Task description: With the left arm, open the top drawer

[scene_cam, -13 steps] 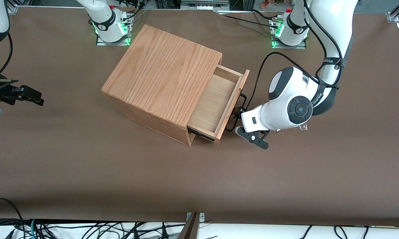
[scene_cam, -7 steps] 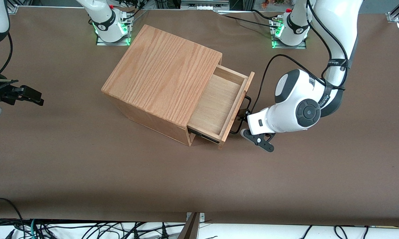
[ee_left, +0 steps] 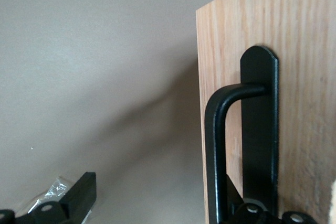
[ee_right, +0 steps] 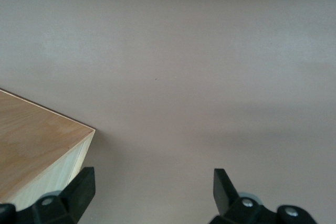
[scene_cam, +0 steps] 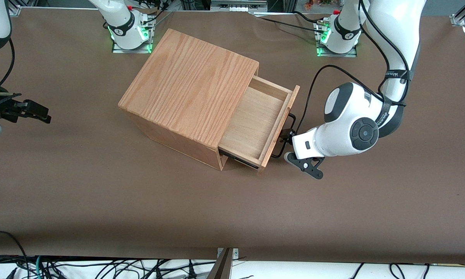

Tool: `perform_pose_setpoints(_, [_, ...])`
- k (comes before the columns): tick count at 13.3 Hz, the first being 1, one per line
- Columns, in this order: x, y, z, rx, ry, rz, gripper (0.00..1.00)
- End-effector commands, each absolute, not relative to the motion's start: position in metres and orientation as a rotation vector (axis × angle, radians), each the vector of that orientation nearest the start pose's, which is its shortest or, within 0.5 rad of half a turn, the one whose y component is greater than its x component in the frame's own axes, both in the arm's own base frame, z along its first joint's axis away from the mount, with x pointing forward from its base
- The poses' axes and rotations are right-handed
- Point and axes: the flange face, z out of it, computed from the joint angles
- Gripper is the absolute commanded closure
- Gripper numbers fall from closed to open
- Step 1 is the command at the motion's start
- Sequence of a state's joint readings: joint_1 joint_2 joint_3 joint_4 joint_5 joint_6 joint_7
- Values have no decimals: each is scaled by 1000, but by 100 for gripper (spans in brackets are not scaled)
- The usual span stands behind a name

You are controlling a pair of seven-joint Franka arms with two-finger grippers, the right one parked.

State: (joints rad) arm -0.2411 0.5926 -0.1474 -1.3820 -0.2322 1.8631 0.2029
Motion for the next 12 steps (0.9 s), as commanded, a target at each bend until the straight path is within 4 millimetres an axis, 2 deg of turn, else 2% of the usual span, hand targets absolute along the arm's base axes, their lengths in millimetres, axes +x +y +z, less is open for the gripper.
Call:
perform_pose_setpoints(1, [665, -243, 367, -3244, 891, 191, 0])
perform_pose_setpoints(6, [664, -239, 366, -3243, 894, 220, 0])
perform_pose_setpoints(12, [661, -253, 374, -3324, 893, 217, 0])
